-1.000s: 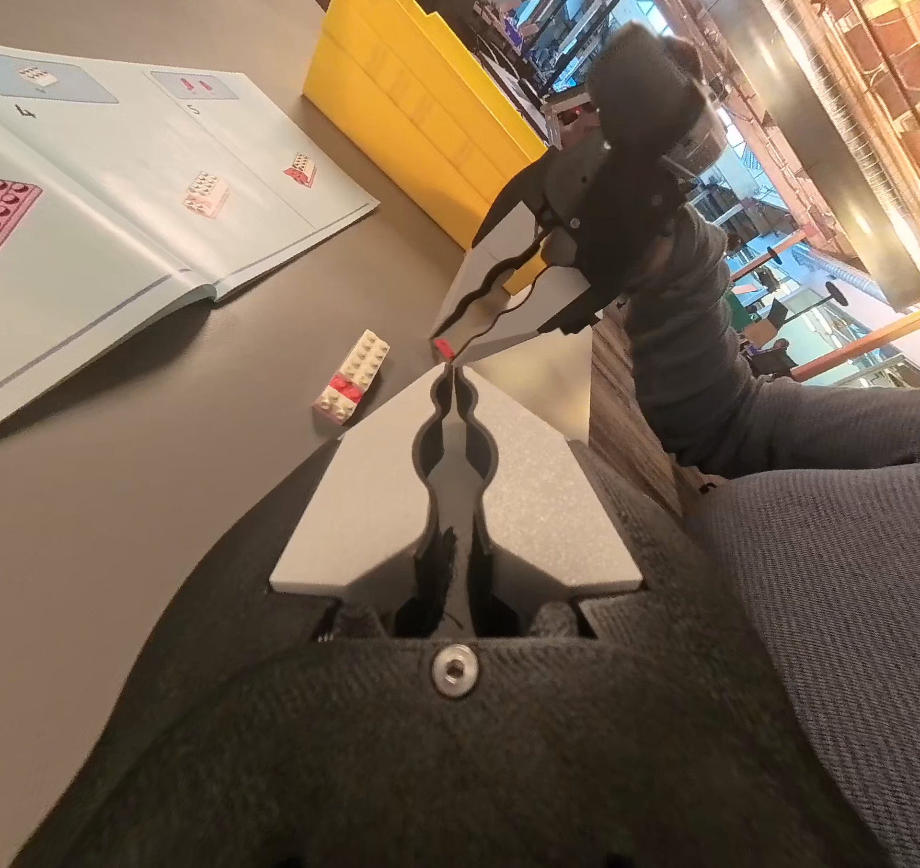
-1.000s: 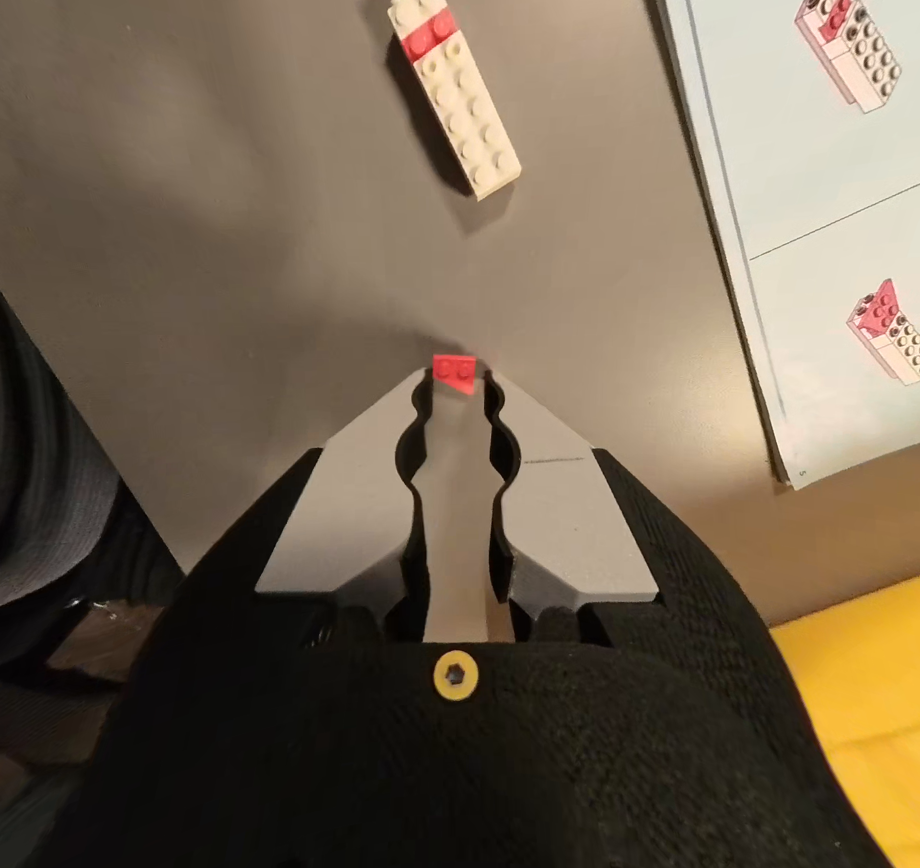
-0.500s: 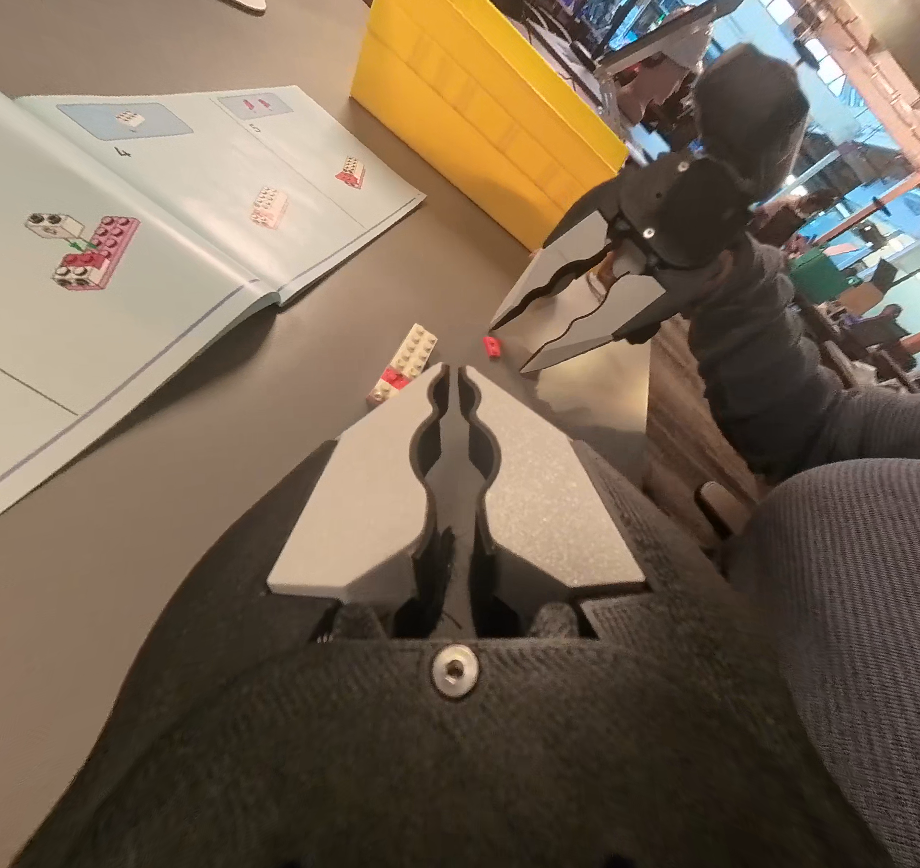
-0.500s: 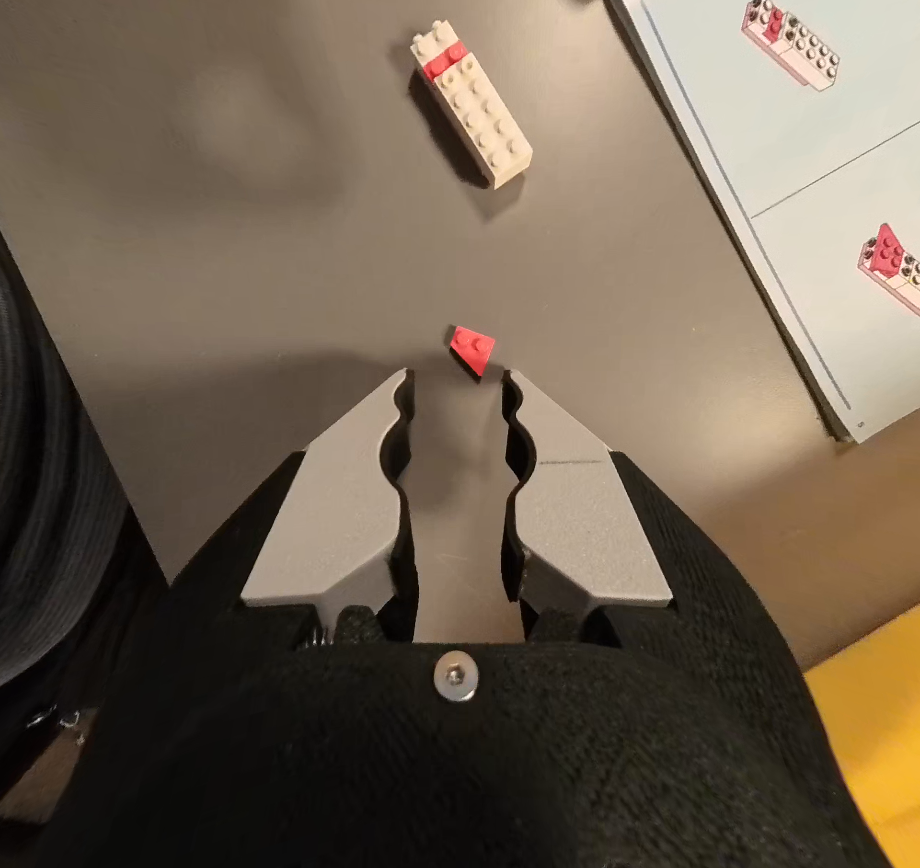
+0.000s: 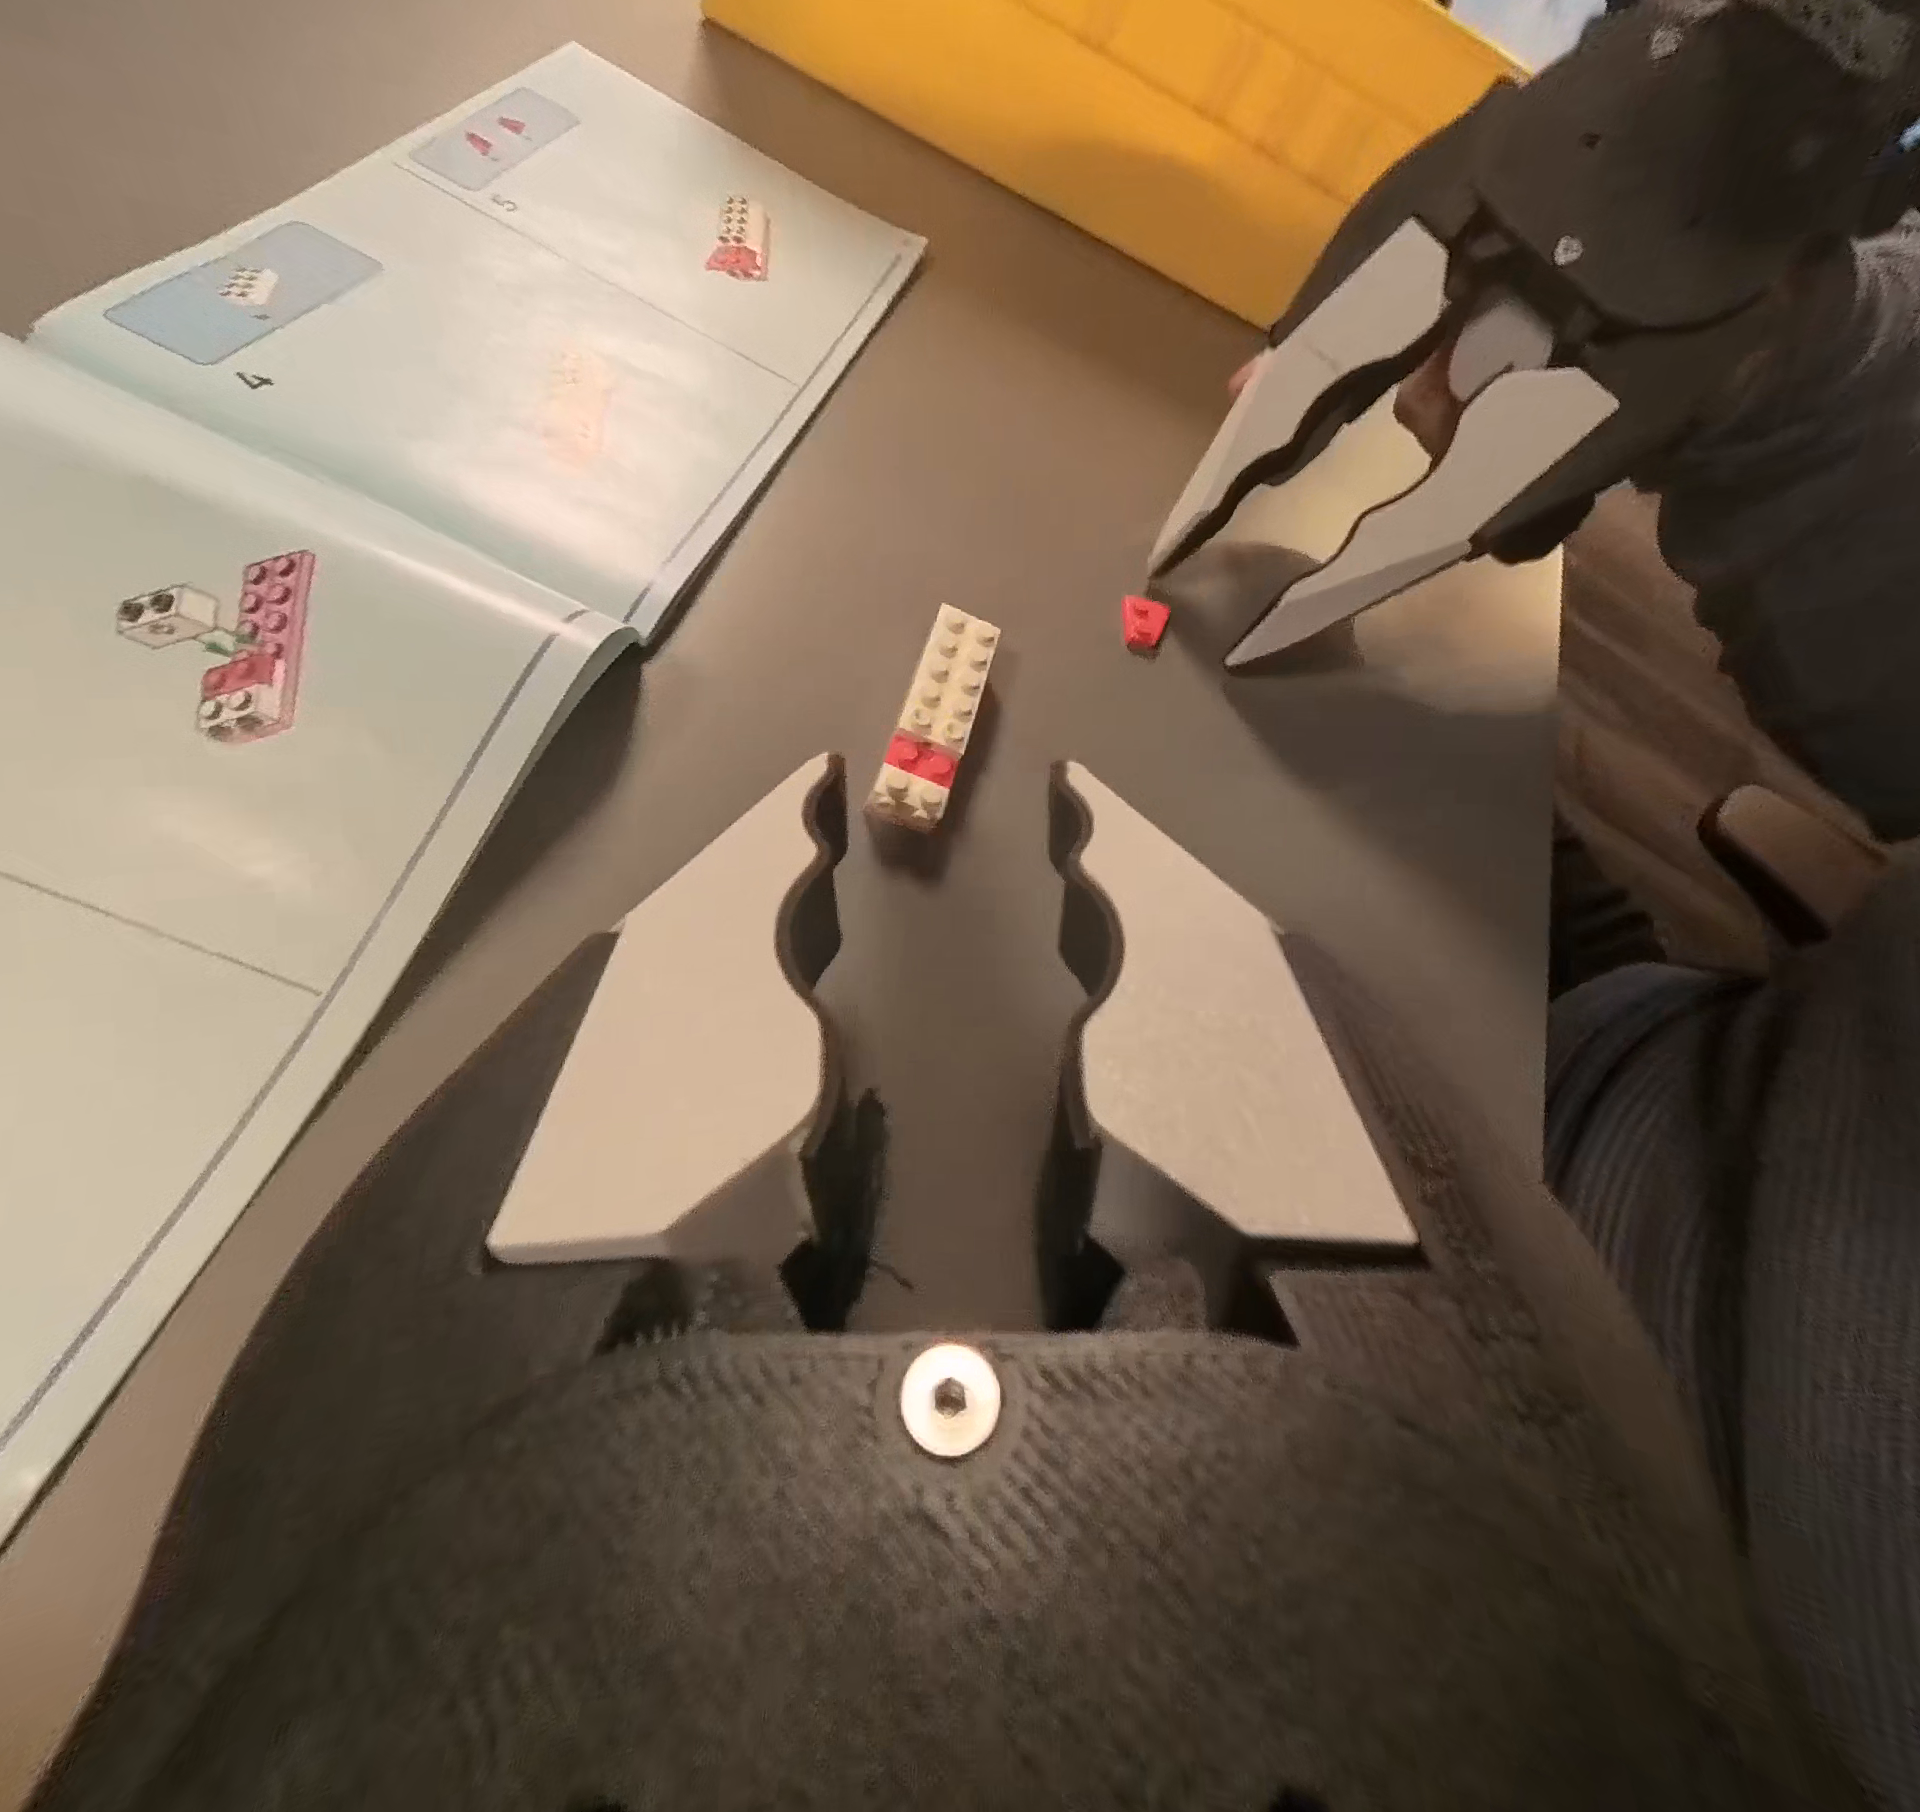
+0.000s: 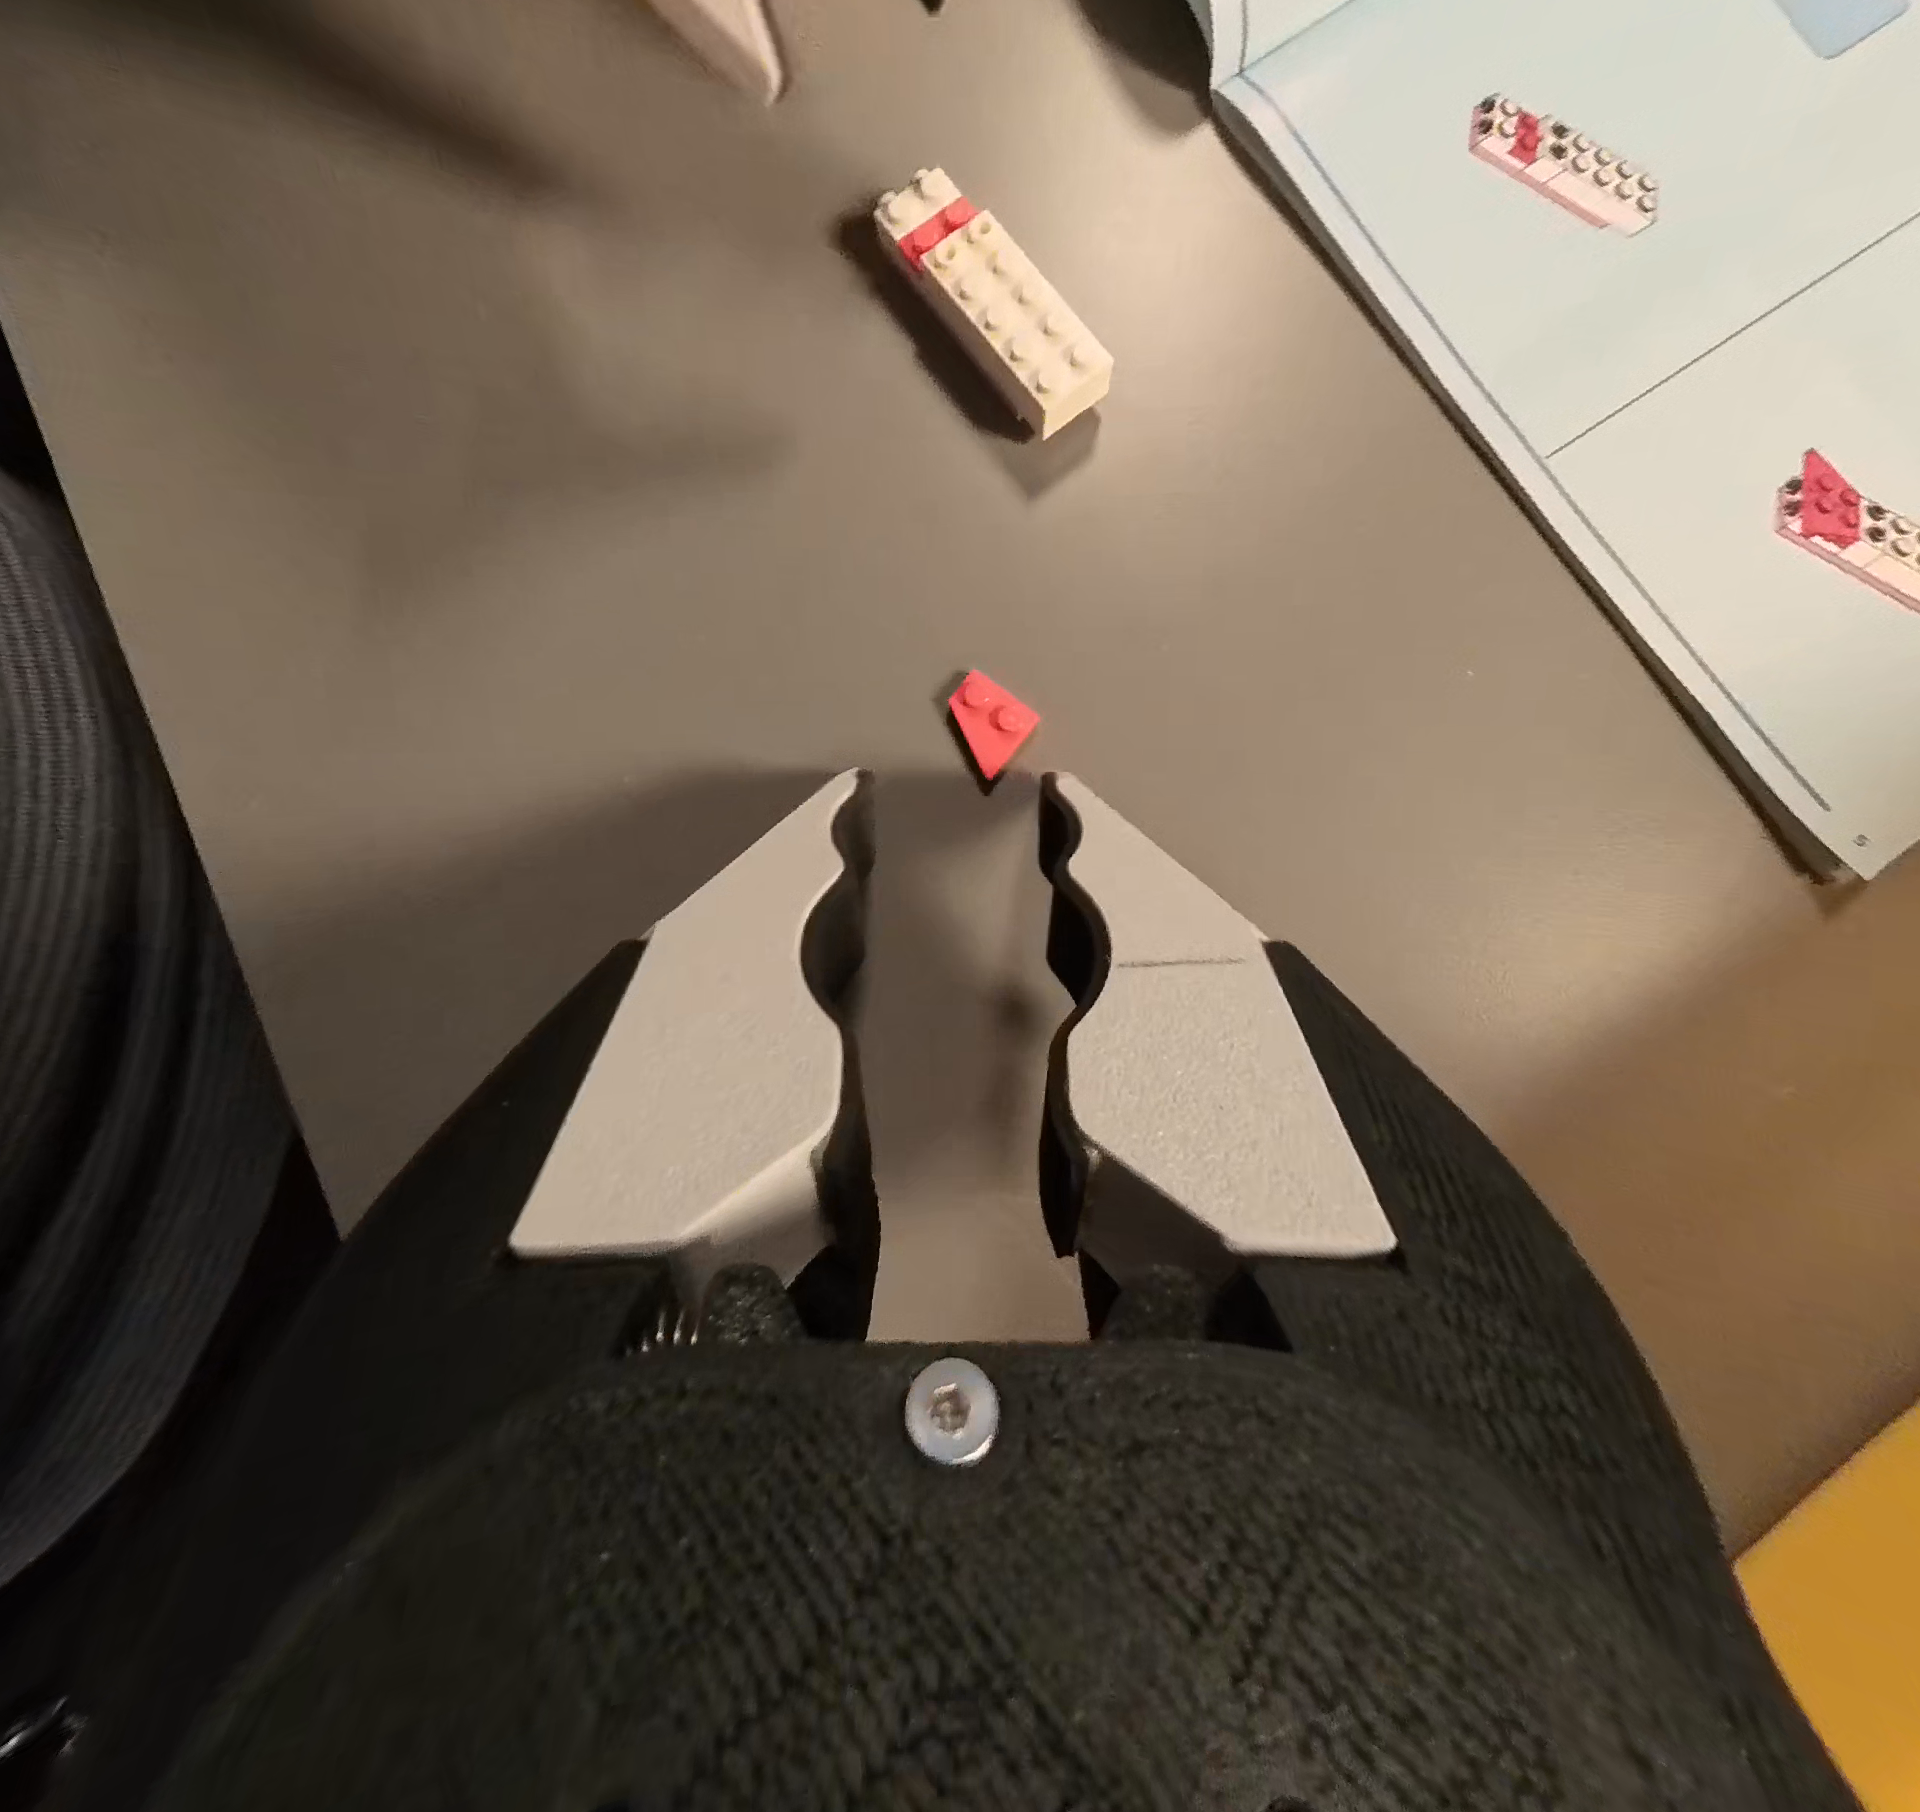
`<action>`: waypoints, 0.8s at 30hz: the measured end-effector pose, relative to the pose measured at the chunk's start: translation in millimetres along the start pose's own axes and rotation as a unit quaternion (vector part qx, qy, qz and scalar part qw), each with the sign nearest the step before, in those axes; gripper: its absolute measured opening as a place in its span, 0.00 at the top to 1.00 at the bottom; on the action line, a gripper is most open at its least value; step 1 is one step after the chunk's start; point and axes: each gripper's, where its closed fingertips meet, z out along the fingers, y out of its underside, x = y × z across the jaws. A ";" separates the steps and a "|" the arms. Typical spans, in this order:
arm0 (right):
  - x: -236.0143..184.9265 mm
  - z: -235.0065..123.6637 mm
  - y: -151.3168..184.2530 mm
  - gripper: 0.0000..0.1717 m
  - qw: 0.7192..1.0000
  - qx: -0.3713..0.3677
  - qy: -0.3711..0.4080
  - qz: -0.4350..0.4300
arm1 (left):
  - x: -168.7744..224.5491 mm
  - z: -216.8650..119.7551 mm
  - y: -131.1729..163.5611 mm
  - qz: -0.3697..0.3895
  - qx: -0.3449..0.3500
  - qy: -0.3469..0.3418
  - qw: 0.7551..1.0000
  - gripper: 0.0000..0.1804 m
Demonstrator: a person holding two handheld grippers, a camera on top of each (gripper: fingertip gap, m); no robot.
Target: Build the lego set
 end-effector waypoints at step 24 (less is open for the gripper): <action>-10.4 8.2 -13.2 0.78 0.997 0.056 -0.048 0.014 | 4.4 8.4 16.3 0.018 -0.032 0.011 0.999 0.73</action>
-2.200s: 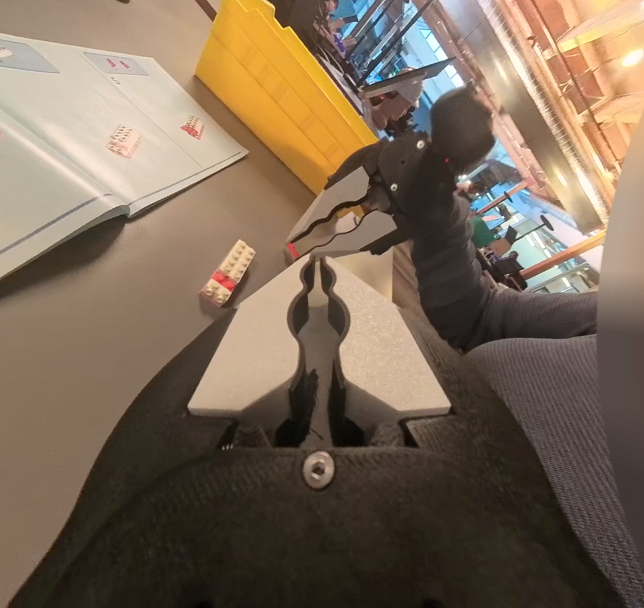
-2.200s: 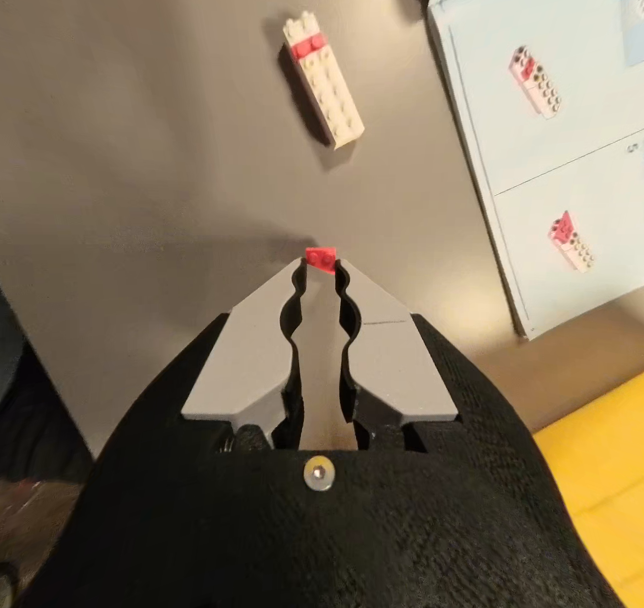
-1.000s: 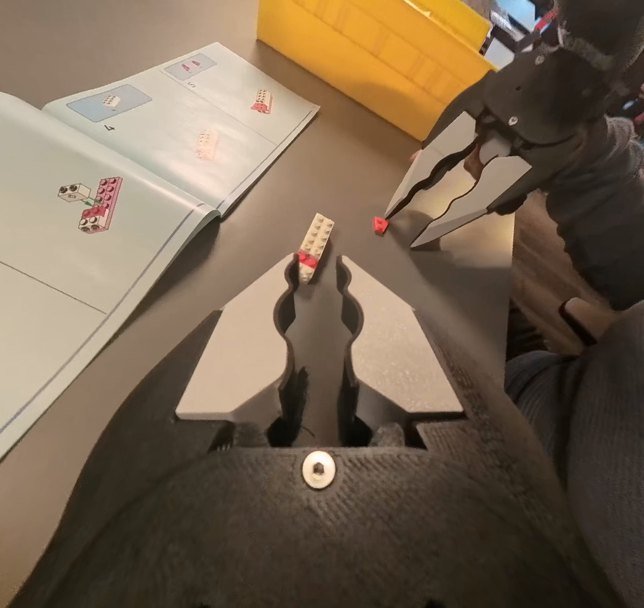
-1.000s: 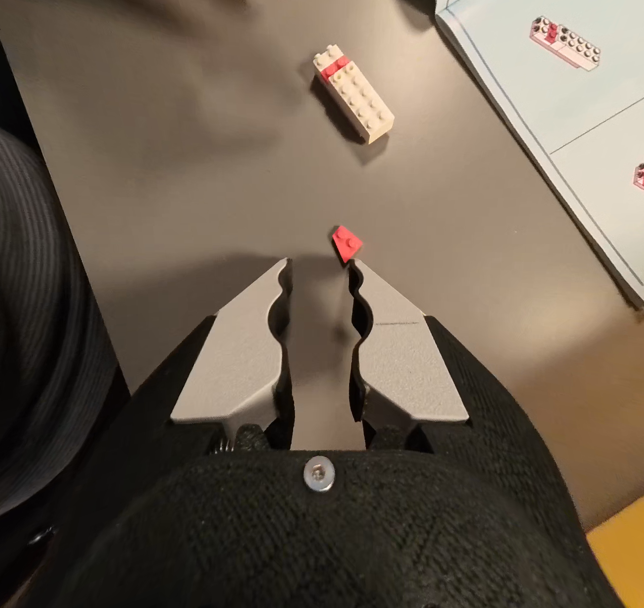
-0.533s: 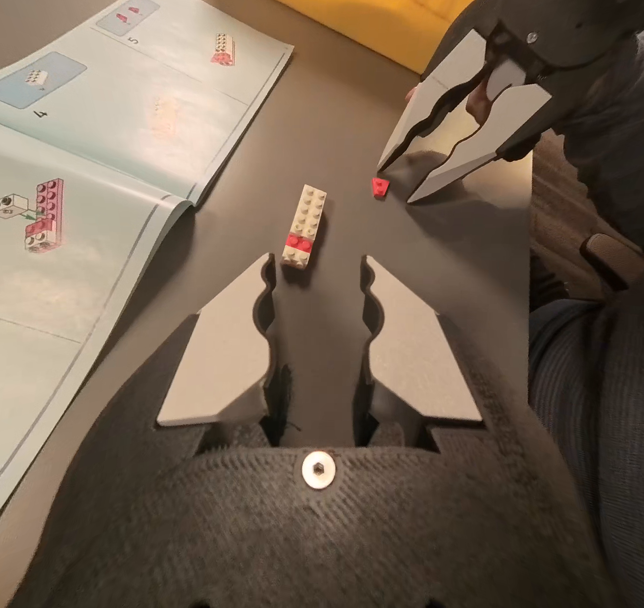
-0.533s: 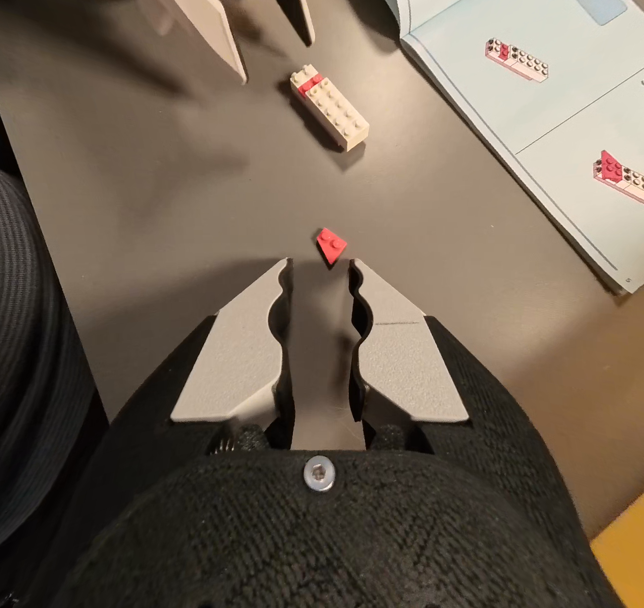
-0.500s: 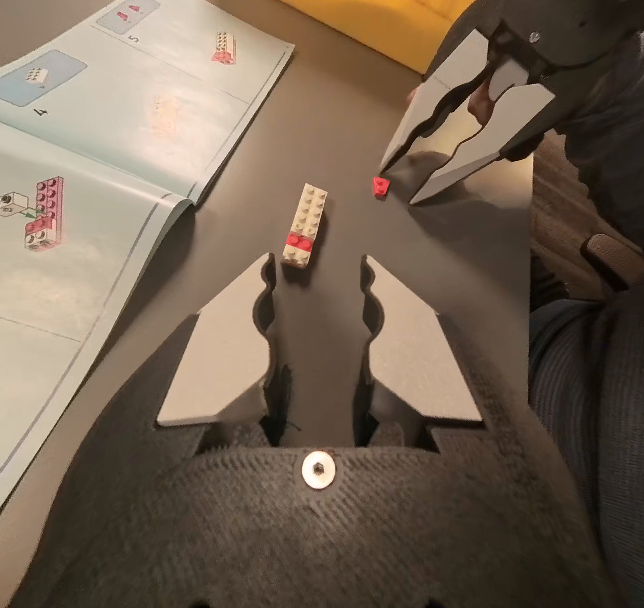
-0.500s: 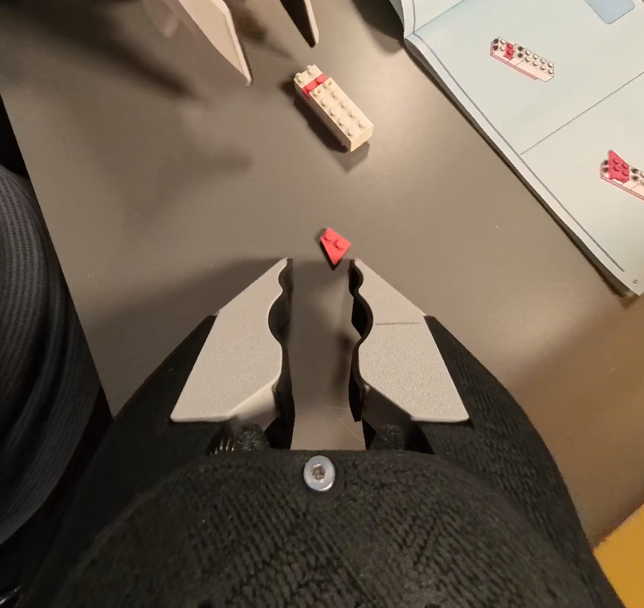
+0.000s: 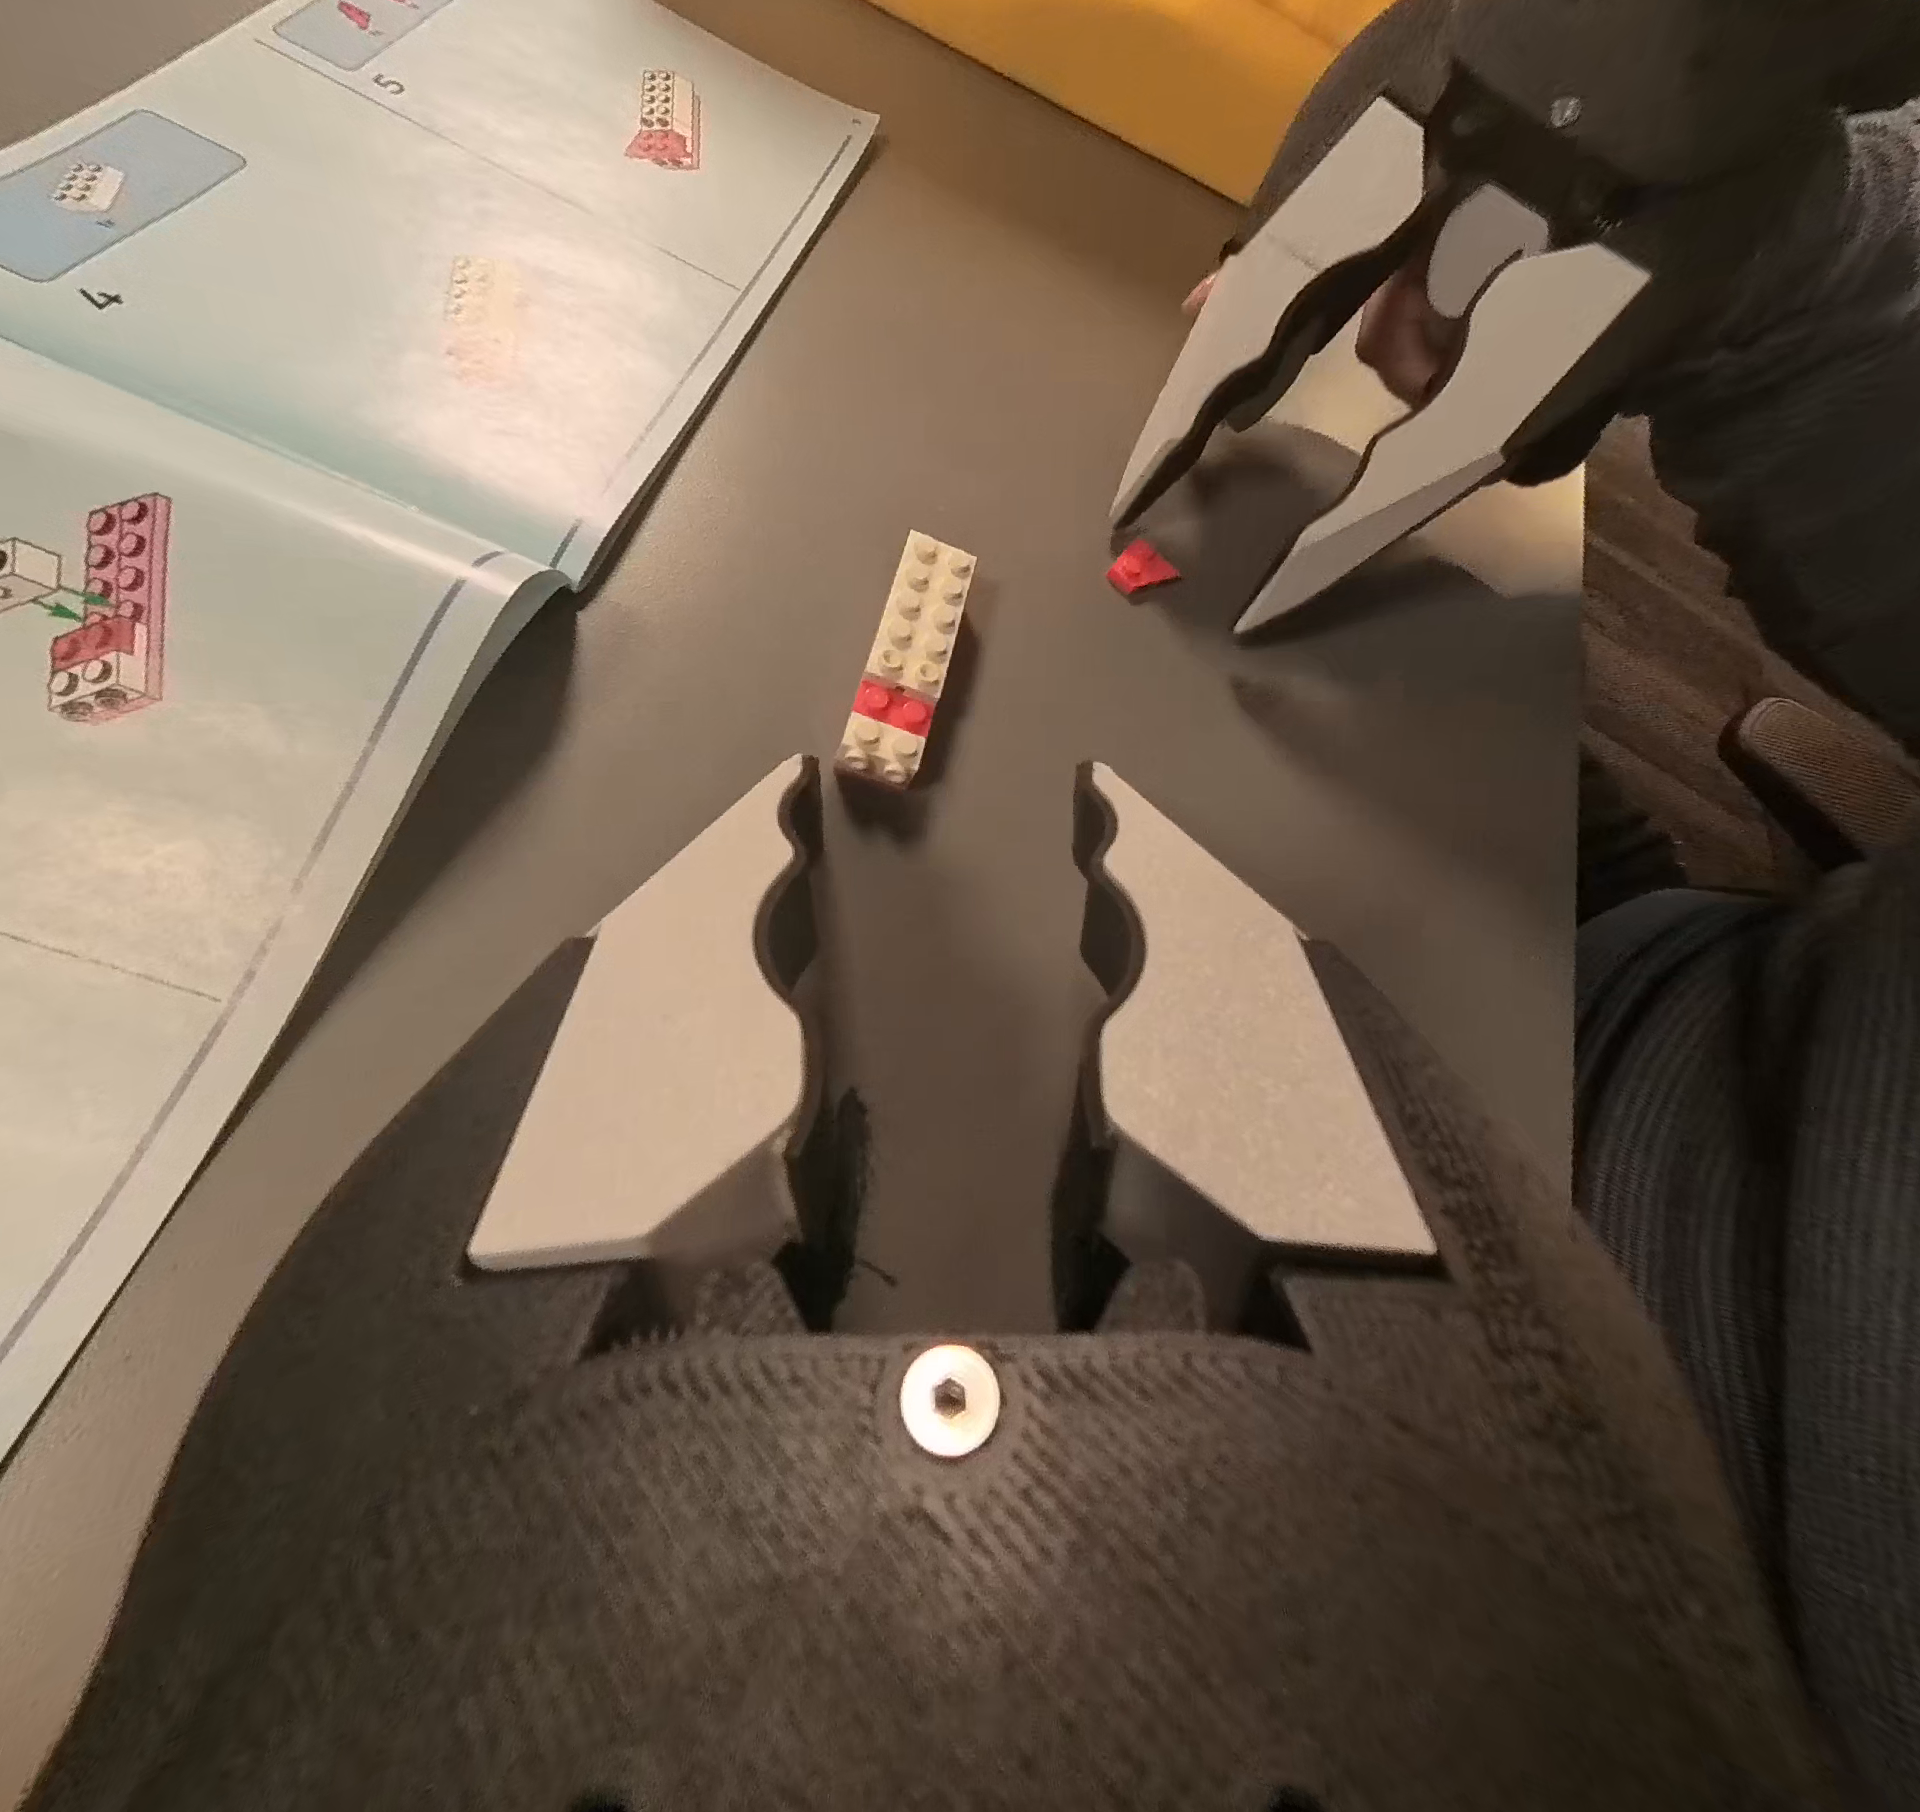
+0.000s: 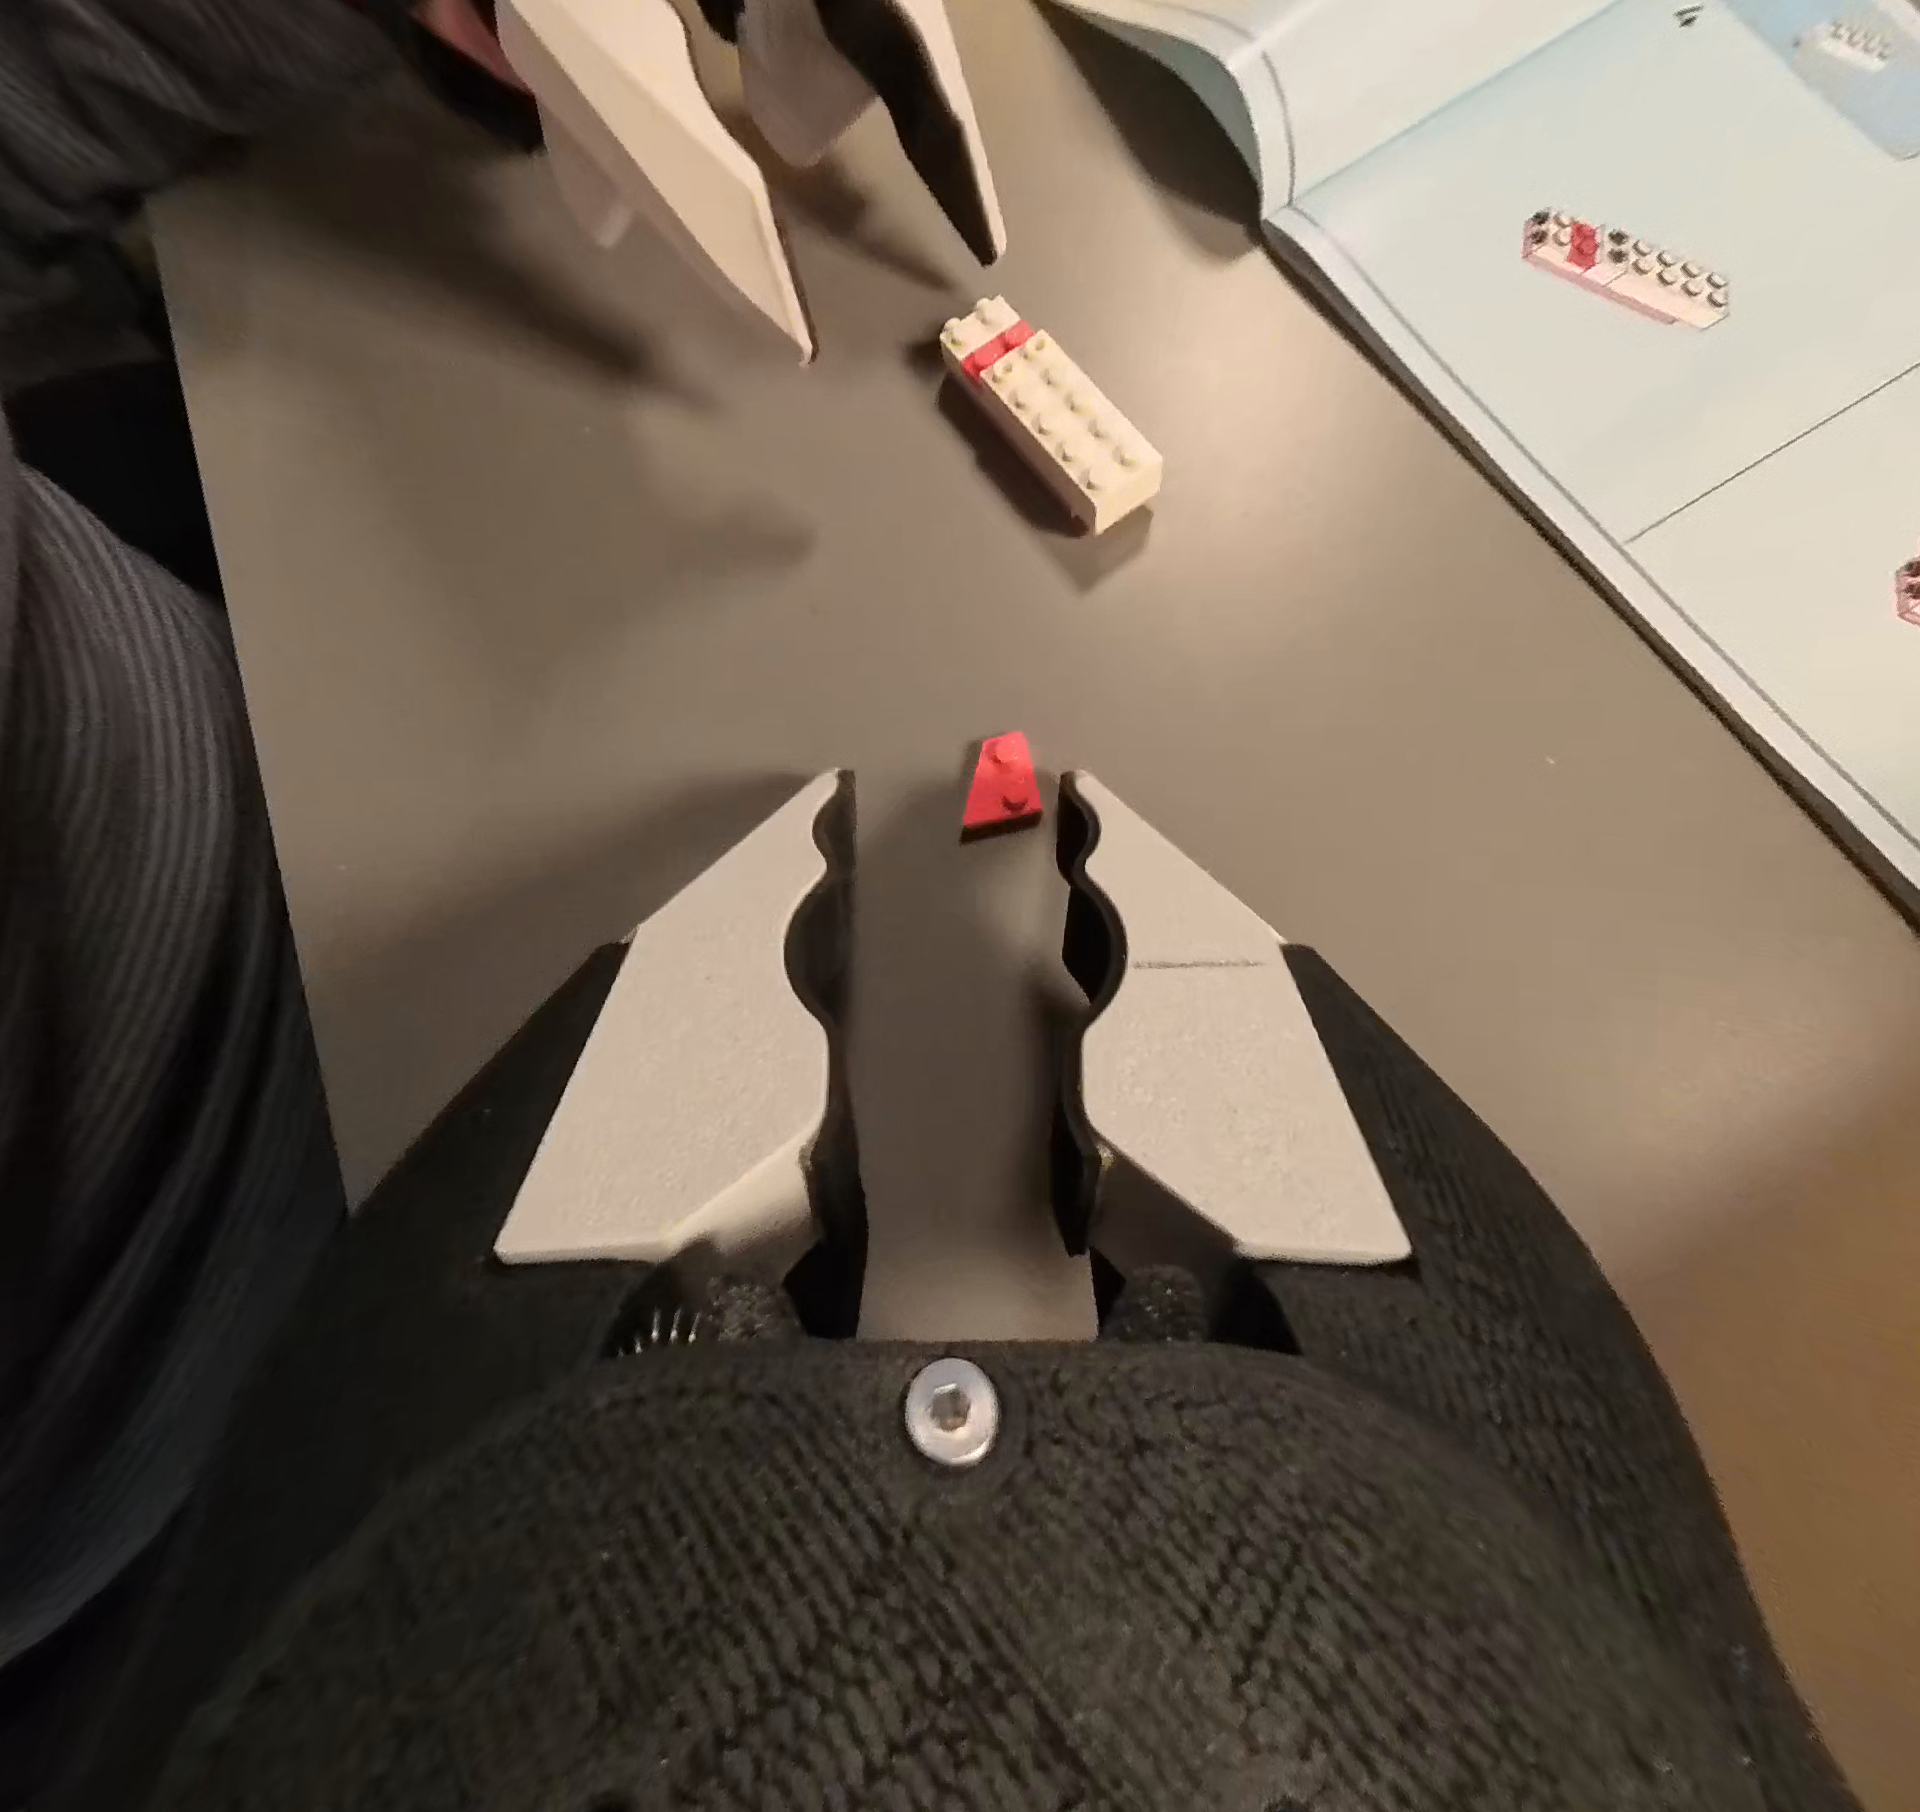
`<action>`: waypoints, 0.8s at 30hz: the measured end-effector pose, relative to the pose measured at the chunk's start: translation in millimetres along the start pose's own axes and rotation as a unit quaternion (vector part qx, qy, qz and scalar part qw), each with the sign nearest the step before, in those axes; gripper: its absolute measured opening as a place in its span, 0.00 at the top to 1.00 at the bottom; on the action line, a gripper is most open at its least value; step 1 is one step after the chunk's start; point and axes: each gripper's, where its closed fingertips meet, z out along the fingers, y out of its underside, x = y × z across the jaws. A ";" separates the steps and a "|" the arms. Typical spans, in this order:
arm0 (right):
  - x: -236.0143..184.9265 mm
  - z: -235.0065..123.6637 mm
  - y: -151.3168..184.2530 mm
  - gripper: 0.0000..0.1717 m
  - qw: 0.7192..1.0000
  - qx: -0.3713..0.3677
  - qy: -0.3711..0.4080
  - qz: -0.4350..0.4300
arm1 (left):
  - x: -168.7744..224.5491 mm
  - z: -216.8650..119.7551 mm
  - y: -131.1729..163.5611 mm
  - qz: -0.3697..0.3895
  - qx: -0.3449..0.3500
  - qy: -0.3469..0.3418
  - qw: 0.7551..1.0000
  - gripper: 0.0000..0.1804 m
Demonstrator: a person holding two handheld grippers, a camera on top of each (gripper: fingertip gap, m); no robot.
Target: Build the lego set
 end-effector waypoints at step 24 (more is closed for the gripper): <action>-7.1 7.6 0.1 0.92 0.996 -0.033 0.013 -0.077 | 2.1 9.5 4.5 0.026 -0.021 -0.025 0.999 0.73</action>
